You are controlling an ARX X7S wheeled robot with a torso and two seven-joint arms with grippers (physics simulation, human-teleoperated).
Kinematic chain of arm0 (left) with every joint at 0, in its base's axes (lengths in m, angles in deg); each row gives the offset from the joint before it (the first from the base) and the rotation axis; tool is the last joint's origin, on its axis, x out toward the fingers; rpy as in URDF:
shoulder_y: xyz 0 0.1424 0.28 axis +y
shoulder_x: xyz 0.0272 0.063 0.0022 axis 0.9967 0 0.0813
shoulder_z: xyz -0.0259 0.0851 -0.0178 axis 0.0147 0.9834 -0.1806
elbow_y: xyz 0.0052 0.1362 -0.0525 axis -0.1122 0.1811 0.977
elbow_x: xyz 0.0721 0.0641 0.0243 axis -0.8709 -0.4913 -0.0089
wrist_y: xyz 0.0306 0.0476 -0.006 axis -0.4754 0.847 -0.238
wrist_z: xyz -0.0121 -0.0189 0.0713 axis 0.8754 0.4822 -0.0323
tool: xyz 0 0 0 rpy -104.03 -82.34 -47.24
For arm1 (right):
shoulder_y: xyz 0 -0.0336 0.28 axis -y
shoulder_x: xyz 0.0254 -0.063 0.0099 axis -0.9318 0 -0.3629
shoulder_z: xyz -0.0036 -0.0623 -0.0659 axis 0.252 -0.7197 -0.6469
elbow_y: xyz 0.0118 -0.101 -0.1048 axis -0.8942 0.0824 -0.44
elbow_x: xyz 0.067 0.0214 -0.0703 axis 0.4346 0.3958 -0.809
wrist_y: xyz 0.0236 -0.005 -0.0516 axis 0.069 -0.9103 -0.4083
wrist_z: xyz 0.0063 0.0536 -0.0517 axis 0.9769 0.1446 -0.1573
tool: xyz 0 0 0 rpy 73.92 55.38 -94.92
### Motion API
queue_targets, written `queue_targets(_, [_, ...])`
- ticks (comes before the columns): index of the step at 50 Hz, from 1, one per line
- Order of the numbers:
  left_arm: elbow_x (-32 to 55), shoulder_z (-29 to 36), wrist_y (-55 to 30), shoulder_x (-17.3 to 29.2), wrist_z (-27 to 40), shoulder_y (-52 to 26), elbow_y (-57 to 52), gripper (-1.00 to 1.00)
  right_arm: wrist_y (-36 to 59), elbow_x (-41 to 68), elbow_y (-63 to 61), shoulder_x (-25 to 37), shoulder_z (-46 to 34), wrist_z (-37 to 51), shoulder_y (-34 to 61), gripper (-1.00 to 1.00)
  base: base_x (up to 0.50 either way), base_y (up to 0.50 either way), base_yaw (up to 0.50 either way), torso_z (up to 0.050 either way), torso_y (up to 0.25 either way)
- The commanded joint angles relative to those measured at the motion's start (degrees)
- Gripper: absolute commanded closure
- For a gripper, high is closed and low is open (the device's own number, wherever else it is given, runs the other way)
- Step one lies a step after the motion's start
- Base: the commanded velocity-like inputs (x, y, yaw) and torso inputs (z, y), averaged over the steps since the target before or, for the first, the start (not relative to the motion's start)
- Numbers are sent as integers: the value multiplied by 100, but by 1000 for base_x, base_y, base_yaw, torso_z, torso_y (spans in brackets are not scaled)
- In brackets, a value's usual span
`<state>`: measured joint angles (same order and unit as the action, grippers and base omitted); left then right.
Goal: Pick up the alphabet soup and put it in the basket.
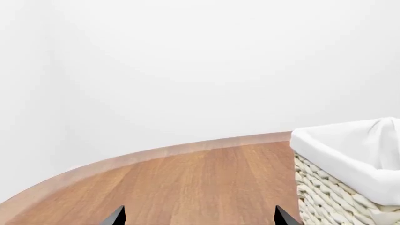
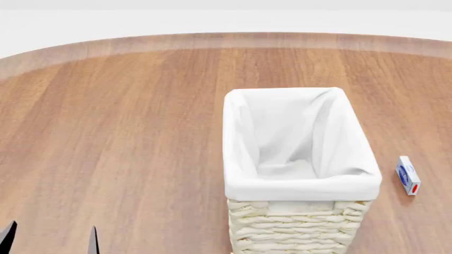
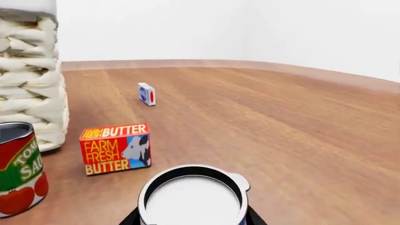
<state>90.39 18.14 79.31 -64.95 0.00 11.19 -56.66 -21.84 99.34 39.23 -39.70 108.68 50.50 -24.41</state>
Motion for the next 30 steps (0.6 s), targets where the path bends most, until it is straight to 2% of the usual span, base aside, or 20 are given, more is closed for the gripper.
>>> queue_targets(1, [29, 7, -1, 30, 33, -6, 9, -100, -3, -247, 211, -87, 239, -277, 188, 100, 0, 0, 0, 0, 0])
queue_targets(5, [33, 18, -5, 38, 42, -11, 12, -100, 335, -229, -383, -161, 219, -225, -13, 100, 3, 0, 0, 0, 0])
queue_targets(12, [60, 32, 9, 48, 48, -26, 48, -100, 1786, -126, -2983, -388, 55, 86, -819, 100, 0, 0, 0, 0, 0])
queue_targets(19, [87, 38, 17, 63, 60, -28, 45, -100, 2693, 159, -4822, -393, -157, 267, -1354, 100, 0, 0, 0, 0, 0])
queue_targets(30, [132, 46, 40, 89, 78, -24, 36, -100, 3131, 195, -5901, -249, -251, 552, -1717, 100, 0, 0, 0, 0, 1])
